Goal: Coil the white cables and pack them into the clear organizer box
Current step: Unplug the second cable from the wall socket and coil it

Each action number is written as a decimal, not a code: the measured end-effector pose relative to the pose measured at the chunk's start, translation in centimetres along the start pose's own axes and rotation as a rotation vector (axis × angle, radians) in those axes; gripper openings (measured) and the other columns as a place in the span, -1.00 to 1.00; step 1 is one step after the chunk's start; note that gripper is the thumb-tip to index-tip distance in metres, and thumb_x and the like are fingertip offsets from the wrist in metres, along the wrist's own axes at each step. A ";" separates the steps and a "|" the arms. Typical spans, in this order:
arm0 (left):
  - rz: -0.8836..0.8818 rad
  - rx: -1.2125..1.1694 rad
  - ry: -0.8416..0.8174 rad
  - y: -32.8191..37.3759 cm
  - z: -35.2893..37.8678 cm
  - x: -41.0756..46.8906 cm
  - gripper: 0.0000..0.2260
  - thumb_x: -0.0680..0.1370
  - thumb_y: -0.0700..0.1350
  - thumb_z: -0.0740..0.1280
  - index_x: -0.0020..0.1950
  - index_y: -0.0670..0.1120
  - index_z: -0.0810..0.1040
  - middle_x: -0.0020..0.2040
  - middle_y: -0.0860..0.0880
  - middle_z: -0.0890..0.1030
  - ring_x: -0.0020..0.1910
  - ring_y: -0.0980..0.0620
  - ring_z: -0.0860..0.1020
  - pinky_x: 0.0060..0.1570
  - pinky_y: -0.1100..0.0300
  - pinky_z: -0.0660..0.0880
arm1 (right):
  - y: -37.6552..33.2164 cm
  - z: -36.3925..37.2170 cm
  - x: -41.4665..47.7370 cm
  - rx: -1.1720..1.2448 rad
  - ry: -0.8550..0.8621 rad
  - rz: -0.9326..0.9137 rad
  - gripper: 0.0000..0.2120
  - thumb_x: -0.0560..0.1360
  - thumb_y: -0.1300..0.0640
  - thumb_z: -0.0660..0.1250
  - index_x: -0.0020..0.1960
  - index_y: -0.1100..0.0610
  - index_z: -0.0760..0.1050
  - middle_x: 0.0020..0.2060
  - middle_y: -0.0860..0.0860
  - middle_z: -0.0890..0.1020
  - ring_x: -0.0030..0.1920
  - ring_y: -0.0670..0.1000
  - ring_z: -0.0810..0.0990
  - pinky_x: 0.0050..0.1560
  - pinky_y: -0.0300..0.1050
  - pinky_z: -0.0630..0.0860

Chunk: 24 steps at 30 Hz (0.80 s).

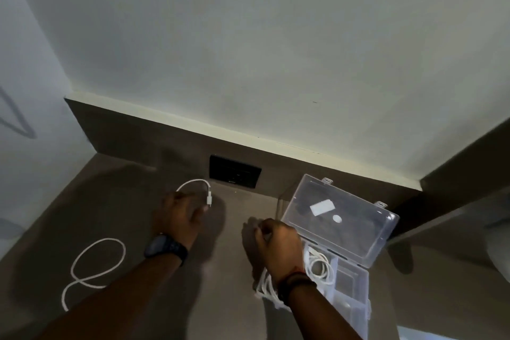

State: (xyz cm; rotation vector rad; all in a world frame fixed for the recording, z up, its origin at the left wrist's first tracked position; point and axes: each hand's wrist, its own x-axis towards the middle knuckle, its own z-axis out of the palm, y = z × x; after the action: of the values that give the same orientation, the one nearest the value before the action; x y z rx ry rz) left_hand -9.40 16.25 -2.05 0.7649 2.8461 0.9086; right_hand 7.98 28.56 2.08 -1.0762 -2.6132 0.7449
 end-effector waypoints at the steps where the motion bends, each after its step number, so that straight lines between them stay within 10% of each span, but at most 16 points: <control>1: -0.089 0.057 0.002 -1.2 -0.3 1.1 -0.59 0.37 0.13 0.39 0.10 -0.08 0.57 0.08 -0.25 0.58 0.05 -0.31 0.52 0.06 -0.15 0.47 | -1.2 0.9 1.2 0.026 -0.010 -0.013 -0.79 0.50 0.06 0.27 -0.19 0.15 0.58 -0.26 0.12 0.67 -0.23 0.13 0.61 -0.19 -0.03 0.56; 4: -0.269 0.148 -0.152 -4.0 -0.5 3.8 -0.44 0.34 0.16 0.44 0.24 -0.07 0.46 0.22 -0.22 0.54 0.18 -0.28 0.47 0.18 -0.11 0.40 | -4.6 4.1 4.8 0.076 -0.055 -0.028 -0.81 0.48 0.04 0.31 -0.11 0.16 0.58 -0.18 0.17 0.68 -0.14 0.19 0.62 -0.14 -0.04 0.53; 13: -0.159 0.069 -0.335 -6.2 0.1 5.4 -0.83 0.40 0.00 0.38 -0.07 -0.03 0.56 0.03 -0.10 0.62 0.05 -0.16 0.57 0.07 0.02 0.53 | -9.5 11.3 11.5 0.184 -0.159 0.278 -0.84 0.47 0.16 0.32 -0.02 0.22 0.58 -0.05 0.21 0.67 0.00 0.21 0.61 -0.12 -0.13 0.48; 20: -0.162 -0.198 -0.343 -4.9 -3.0 4.8 -0.88 0.50 -0.20 0.28 -0.19 -0.13 0.59 -0.18 -0.17 0.63 -0.11 -0.13 0.58 -0.10 0.13 0.48 | -11.5 7.5 10.5 0.622 -0.255 0.294 -0.62 0.38 0.47 0.08 -0.47 0.11 0.40 -0.64 0.02 0.47 -0.65 -0.11 0.38 -0.63 -0.37 0.24; 24: -0.170 -0.649 -0.273 -1.2 -7.6 4.9 -0.68 0.58 -0.30 0.18 -0.36 -0.10 0.44 -0.38 -0.15 0.44 -0.57 0.15 0.41 -0.49 0.29 0.38 | -11.8 0.7 8.3 0.472 -0.404 0.229 -0.60 0.43 0.17 0.14 -0.59 0.09 0.35 -0.76 -0.06 0.37 -0.67 -0.10 0.31 -0.58 -0.30 0.22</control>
State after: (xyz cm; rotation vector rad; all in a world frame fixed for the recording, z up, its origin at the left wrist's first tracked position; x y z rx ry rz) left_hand -15.73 13.74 3.97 0.5035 2.1363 1.4471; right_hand -5.20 27.08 7.84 -1.1769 -2.4203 1.6843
